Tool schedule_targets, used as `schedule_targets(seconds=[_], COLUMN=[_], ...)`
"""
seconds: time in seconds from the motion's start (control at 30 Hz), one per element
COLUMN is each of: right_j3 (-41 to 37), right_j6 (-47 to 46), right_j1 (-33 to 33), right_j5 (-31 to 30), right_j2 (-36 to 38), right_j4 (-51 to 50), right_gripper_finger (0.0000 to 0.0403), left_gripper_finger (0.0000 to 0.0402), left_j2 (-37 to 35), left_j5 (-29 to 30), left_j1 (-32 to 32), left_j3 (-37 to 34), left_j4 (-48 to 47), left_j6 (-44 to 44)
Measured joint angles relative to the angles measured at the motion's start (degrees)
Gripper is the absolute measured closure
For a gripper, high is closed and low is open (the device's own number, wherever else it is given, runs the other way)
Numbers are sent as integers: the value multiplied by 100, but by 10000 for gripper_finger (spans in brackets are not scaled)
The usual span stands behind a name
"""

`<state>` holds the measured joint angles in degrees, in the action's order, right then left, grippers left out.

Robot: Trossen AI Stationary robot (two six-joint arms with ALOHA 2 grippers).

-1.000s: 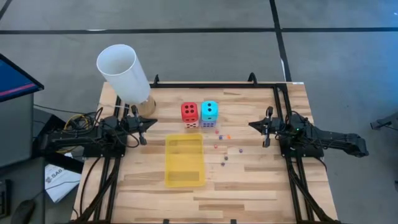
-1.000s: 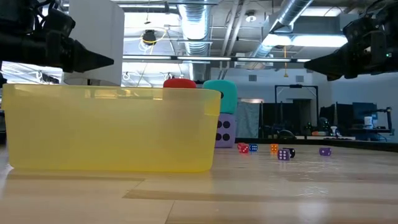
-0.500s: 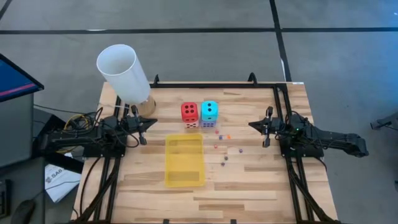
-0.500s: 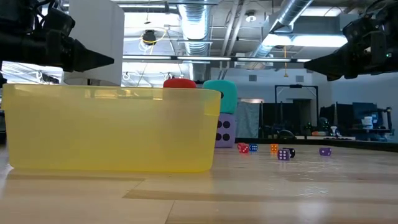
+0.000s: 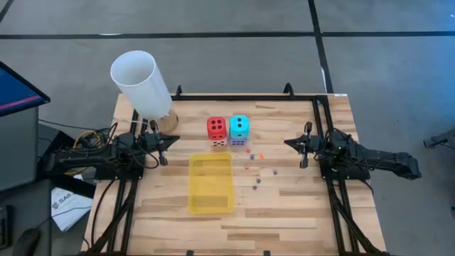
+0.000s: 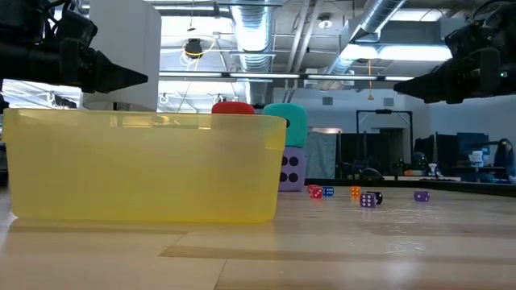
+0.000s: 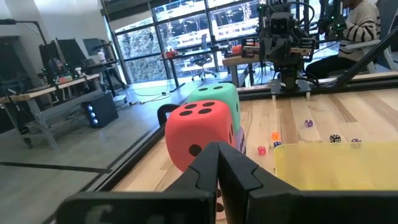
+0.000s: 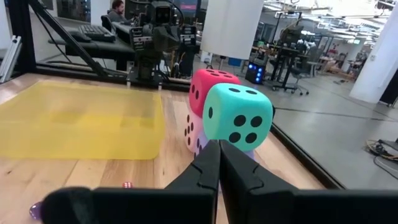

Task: Pick & Place Dice
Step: Put the red die into the yellow bin

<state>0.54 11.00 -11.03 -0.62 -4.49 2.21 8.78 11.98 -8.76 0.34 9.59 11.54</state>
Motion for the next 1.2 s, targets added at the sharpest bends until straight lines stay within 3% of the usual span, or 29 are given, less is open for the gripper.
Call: schedule_targets(seconds=[0.2,0.4,1.2], right_j3=[0,0,2], right_j6=[0,-2,0], right_j1=[0,9,7], right_j5=[2,27,33], right_j2=[0,0,0], right_j4=[38,38,58], right_gripper_finger=[400,400,400], left_gripper_finger=[402,402,402], left_j2=[0,0,0], left_j5=[-18,-10,3], left_j1=[5,5,5], left_j3=[0,0,0], left_j4=[-60,-55,-53], left_j6=[-301,256,261])
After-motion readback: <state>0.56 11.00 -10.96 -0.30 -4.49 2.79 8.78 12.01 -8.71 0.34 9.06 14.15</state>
